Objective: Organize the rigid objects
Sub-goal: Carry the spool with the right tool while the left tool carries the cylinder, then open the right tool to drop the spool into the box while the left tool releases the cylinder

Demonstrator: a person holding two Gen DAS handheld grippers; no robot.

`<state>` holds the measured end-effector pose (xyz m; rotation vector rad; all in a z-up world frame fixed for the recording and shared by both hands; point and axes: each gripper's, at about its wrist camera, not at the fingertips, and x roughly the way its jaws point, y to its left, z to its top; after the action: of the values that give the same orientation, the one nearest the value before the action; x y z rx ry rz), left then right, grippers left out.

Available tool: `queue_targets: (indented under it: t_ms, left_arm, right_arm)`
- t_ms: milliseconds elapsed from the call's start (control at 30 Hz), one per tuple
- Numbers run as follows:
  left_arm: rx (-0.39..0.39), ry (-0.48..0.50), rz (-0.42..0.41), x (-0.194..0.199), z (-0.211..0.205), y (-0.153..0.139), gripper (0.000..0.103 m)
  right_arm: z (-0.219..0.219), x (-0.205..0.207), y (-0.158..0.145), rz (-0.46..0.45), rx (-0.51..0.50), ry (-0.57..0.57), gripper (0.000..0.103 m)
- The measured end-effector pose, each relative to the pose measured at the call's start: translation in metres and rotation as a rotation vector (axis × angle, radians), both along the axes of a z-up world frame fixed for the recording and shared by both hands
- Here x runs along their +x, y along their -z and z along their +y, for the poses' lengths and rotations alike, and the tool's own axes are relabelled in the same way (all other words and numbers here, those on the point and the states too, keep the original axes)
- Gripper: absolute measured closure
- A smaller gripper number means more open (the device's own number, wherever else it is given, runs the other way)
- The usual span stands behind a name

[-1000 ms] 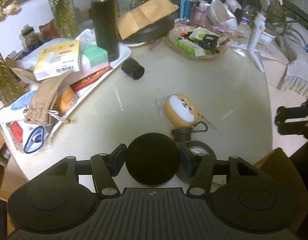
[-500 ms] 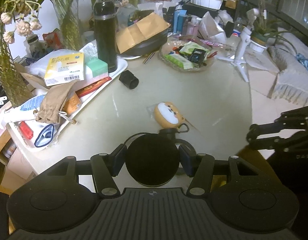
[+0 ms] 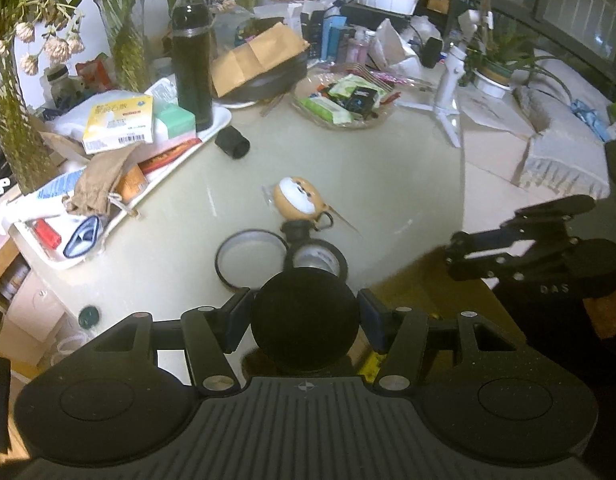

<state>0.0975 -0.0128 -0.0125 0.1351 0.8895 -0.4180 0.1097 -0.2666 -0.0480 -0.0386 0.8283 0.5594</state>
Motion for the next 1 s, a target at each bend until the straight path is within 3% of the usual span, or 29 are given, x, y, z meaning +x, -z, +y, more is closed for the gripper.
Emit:
queue_targets:
  t_ms: [300, 800, 867, 933, 1000]
  left_arm:
    - [0.029, 0.063, 0.035, -0.028, -0.008, 0.013, 0.047]
    - [0.057, 0.055, 0.087, -0.048, -0.008, 0.032, 0.047]
    - [0.073, 0.049, 0.054, -0.051, -0.009, 0.031, 0.047]
    - [0.086, 0.049, 0.030, -0.054, -0.010, 0.027, 0.046]
    - [0.094, 0.046, 0.021, -0.056, -0.011, 0.024, 0.046]
  right_arm:
    - [0.003, -0.009, 0.002, 0.013, -0.011, 0.002, 0.066]
    - [0.007, -0.012, 0.005, 0.034, -0.035, 0.007, 0.065]
    - [0.010, -0.011, 0.005, 0.027, -0.051, 0.014, 0.046]
    - [0.011, -0.014, 0.003, 0.004, -0.060, 0.014, 0.021]
    - [0.012, -0.016, 0.002, -0.017, -0.063, 0.008, 0.014]
